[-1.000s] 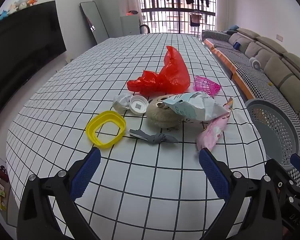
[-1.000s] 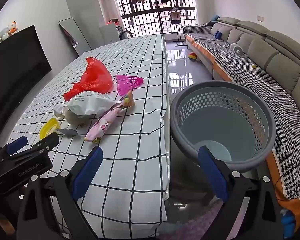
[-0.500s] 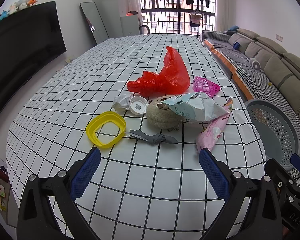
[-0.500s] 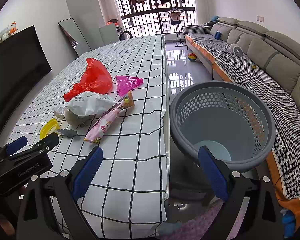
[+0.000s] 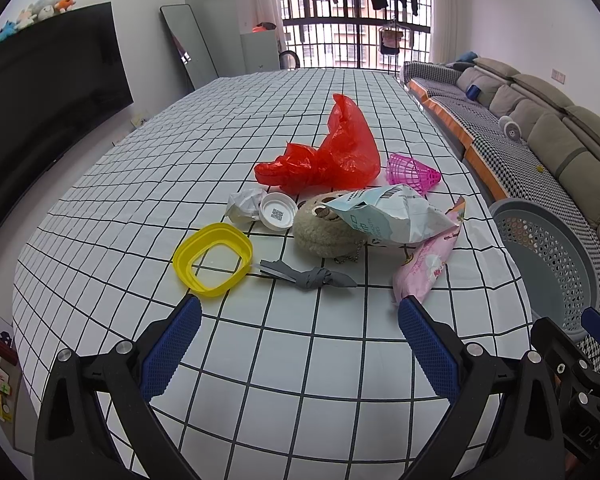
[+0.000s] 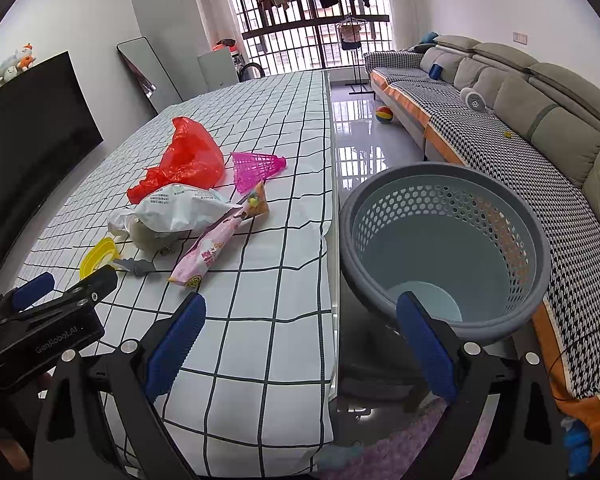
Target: Collect trash
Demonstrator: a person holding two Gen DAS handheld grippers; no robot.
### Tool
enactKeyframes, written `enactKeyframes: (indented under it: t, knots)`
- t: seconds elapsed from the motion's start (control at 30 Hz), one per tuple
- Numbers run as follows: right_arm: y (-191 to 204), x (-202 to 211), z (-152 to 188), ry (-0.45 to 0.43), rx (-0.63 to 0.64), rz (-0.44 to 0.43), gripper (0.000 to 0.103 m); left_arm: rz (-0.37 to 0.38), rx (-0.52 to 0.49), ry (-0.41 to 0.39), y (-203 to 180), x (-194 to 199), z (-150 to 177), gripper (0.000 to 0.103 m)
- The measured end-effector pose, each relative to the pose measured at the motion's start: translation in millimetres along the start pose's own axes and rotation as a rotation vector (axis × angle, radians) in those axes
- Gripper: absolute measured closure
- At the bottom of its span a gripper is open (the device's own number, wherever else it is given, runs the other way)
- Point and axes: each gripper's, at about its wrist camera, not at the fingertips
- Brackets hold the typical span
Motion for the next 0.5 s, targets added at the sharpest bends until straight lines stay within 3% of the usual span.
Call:
enactKeyframes:
  t: [0.5]
  knots:
    - [-0.3, 0.8, -0.3, 0.001, 0.000, 0.000, 0.011, -0.001, -0.001, 0.000, 0.5, 1.9, -0.4, 0.006]
Point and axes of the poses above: each gripper's, at about its wrist camera, not at the fingertips, and x roughly against the way its jaws point, y to its left, z to its underside, and after that the axes turned 5 degrees about -y, right-handed
